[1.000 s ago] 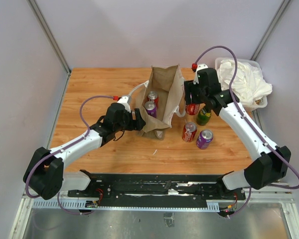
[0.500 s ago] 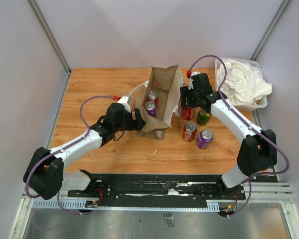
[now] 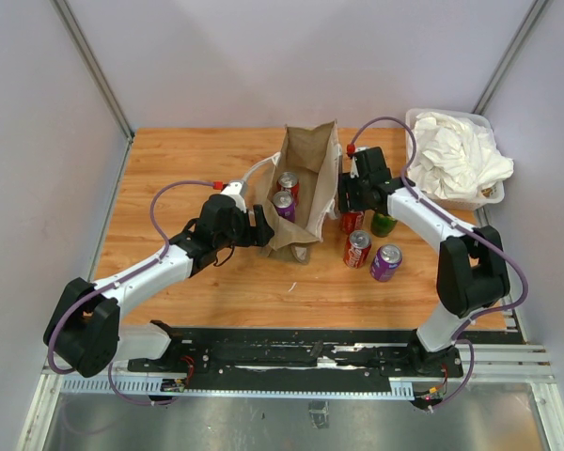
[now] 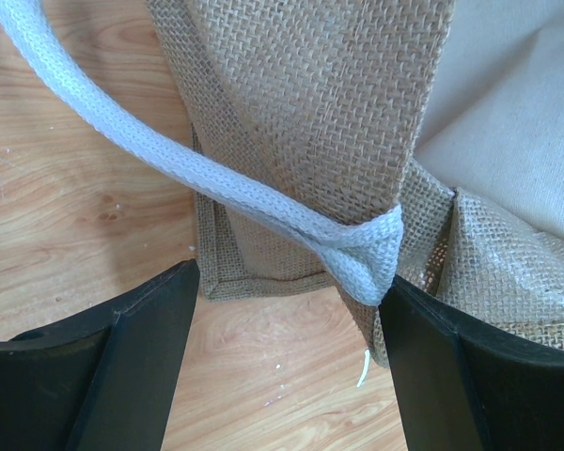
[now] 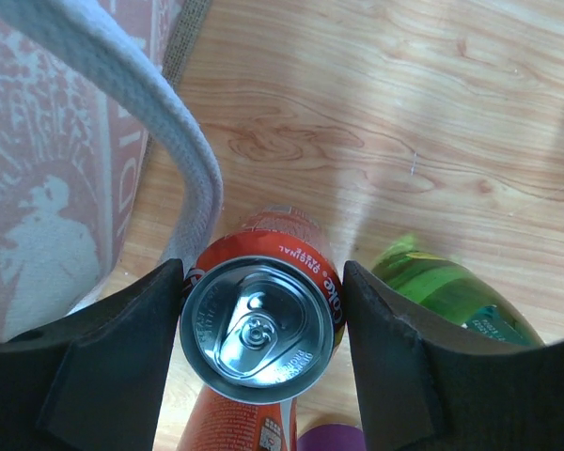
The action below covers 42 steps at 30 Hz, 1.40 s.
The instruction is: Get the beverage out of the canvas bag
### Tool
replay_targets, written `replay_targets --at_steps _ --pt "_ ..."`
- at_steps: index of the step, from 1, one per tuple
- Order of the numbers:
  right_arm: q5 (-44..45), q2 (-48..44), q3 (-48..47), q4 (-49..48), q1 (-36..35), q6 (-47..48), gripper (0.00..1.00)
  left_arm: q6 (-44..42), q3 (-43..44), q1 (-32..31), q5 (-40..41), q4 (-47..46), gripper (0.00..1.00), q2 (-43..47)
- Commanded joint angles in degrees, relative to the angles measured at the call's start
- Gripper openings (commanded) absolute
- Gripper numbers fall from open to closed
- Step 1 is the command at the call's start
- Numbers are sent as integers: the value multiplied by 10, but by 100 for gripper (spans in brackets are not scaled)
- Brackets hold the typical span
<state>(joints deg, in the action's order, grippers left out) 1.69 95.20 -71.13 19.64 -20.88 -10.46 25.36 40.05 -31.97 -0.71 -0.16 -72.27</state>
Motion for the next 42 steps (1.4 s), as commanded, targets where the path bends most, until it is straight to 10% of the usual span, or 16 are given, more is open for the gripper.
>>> replay_targets --at_steps 1,4,7,9,11,28,42 --pt "-6 5 22 -54 9 -10 1 -12 -18 -8 4 45 81 -2" --pt "1 9 33 -55 9 -14 4 -11 -18 -8 4 45 81 -3" --pt "2 5 39 -51 9 -10 35 -12 -17 -8 4 43 81 -6" --pt "4 -3 37 -43 8 -7 75 -11 -17 -8 3 42 81 -7" --pt "15 -12 27 -30 7 -3 81 -13 -16 -8 3 41 81 -10" --pt "86 -126 -195 72 -61 15 86 -16 -15 -8 4 56 81 12" --pt "89 18 -355 157 -192 17 71 -5 -14 -8 7 61 81 30"
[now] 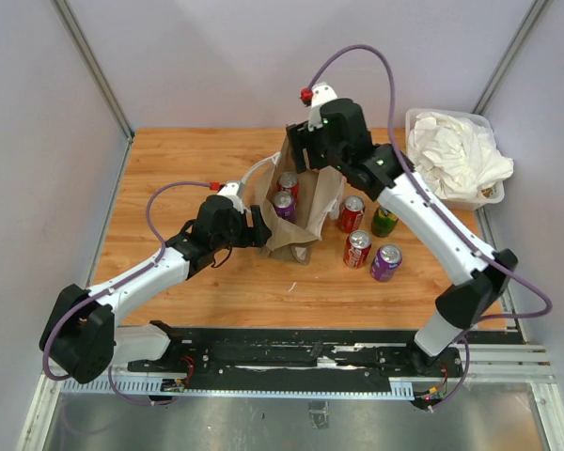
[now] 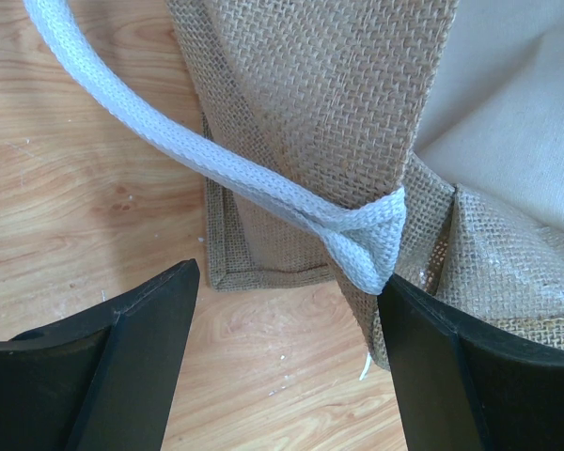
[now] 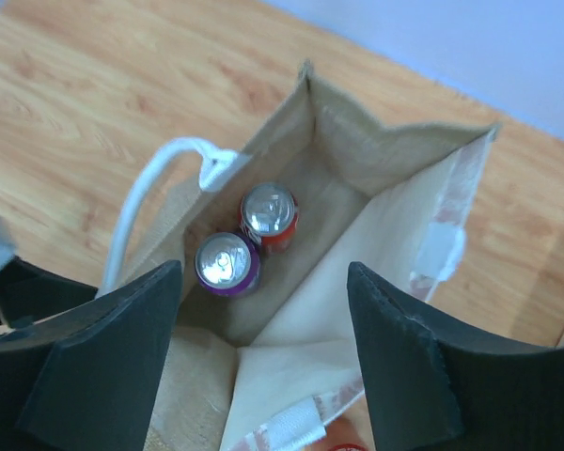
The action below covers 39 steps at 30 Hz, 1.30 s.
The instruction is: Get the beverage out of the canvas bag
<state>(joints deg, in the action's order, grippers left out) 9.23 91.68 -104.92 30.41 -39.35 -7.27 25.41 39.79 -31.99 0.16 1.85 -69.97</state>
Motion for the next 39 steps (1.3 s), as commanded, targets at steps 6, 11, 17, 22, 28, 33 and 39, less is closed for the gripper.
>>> replay_targets --at_steps 6,11,17,22,28,33,39 --pt "20 147 -81 80 -1 -50 63 -5 -15 -8 1 42 81 17" --pt "-20 214 -146 101 9 -85 63 -2 -20 -8 1 38 81 17" --pt "-34 287 -192 127 15 -113 92 -1 -20 -8 -4 29 81 12" --pt "-34 318 -192 128 22 -132 95 -3 -21 -8 -5 26 81 7" --pt "-34 343 -188 121 23 -132 95 -3 -24 -8 -6 23 81 4" --pt "-32 363 -191 112 26 -132 96 -2 -25 -8 -9 21 81 -2" --pt "-18 383 -190 97 32 -134 97 -3 -24 -8 -10 17 81 -9"
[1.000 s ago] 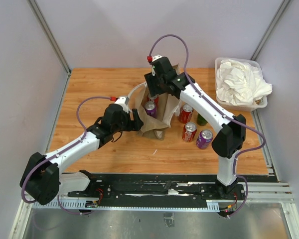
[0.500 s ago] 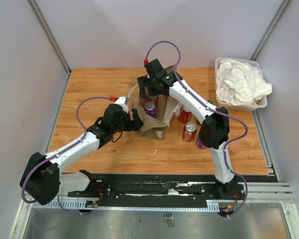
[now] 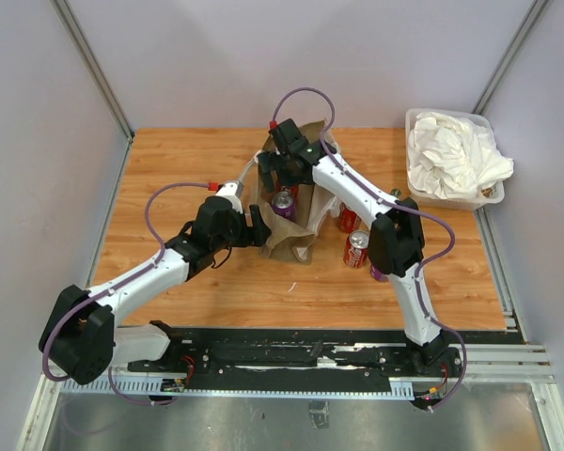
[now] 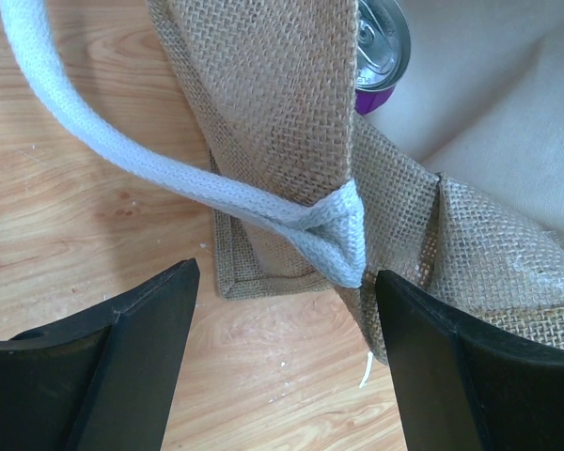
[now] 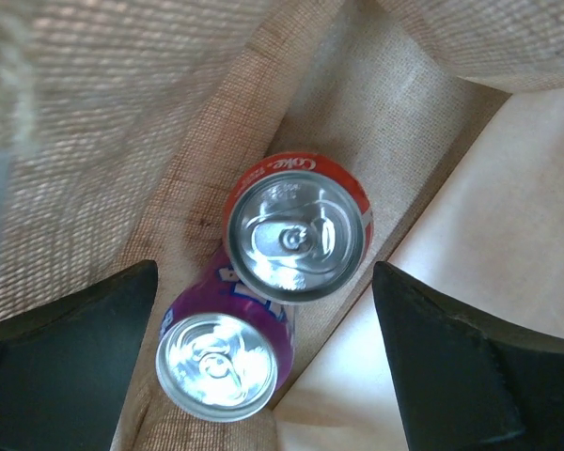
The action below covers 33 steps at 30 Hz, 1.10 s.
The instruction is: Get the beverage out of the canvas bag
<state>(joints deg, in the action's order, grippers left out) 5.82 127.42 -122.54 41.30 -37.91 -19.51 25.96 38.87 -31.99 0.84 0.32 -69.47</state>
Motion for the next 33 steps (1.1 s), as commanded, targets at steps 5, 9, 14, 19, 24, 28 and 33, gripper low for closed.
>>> replay_targets --at_steps 5,9,14,19,24,28,33 --pt "19 46 -24 -19 27 -20 98 -10 -15 -8 -19 30 81 -18" --pt "19 64 -43 -23 33 -20 98 -11 -16 -8 -19 31 81 -20" --pt "8 81 -57 -20 36 -19 92 -11 -15 -8 -19 29 81 -24" --pt "2 79 -39 -12 35 -20 73 -13 -11 -8 -19 28 81 -27" --pt "5 63 5 -14 34 -13 59 -15 -6 -8 -21 28 81 -33" --pt "8 52 30 -14 34 0 55 -15 -4 -8 -21 27 81 -35" --pt "8 42 53 -13 32 8 85 -15 -2 -8 -21 27 81 -34"
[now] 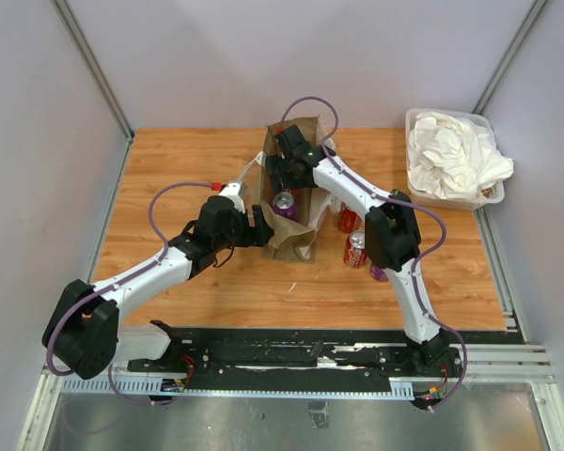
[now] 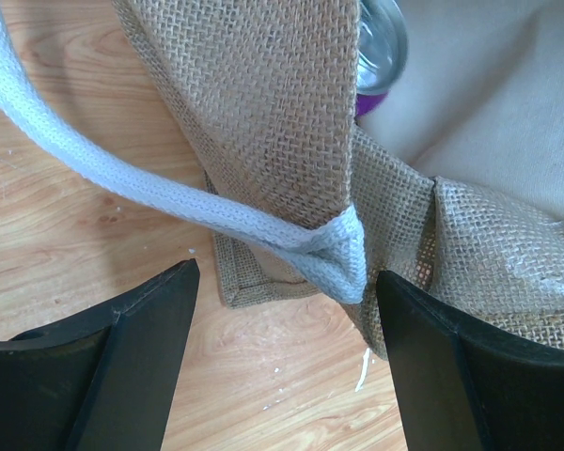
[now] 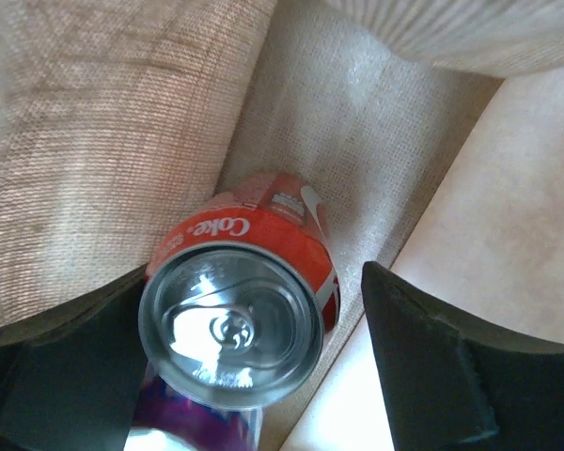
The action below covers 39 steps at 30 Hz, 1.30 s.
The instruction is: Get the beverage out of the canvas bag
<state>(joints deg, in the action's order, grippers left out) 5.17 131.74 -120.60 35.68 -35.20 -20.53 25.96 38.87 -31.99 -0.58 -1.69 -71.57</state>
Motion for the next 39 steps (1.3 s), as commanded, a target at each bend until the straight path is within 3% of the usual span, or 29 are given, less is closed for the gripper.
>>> replay_targets --at_steps 1,5,9,11,13,15,17,25,27,33,34,35,36,39 --pt "14 -4 38 43 4 19 86 -15 -3 -8 -6 47 81 -13" --pt "16 -10 46 43 2 21 84 -16 -4 -8 -5 47 81 -12" --pt "29 -14 46 40 2 22 68 -16 -7 -8 -2 50 81 -8" --pt "34 -17 45 33 2 27 65 -15 -8 -8 -1 50 81 -6" --pt "33 -17 38 28 2 35 70 -15 -9 -8 -1 52 81 -5" --pt "28 -14 27 27 2 42 81 -15 -10 -8 0 52 81 -4" --pt "25 -12 16 27 2 47 84 -15 -9 -8 0 52 81 -4" --pt "14 -15 -2 6 2 61 77 -16 -9 -8 0 51 81 -6" --pt "11 -14 -6 4 2 65 72 -16 -9 -8 -1 52 81 -6" --pt "-2 -17 -13 -5 1 73 43 -16 -9 -8 0 51 81 -5" --pt "-7 -17 -14 -6 2 75 34 -16 -9 -8 0 51 81 -5" --pt "-9 -18 -15 -8 2 76 6 -16 -10 -8 0 51 81 -5" --pt "-9 -21 -14 -12 1 78 1 -16 -10 -8 0 51 81 -5" --pt "-21 -36 -2 -33 1 87 1 -16 -10 -8 1 50 81 -5"
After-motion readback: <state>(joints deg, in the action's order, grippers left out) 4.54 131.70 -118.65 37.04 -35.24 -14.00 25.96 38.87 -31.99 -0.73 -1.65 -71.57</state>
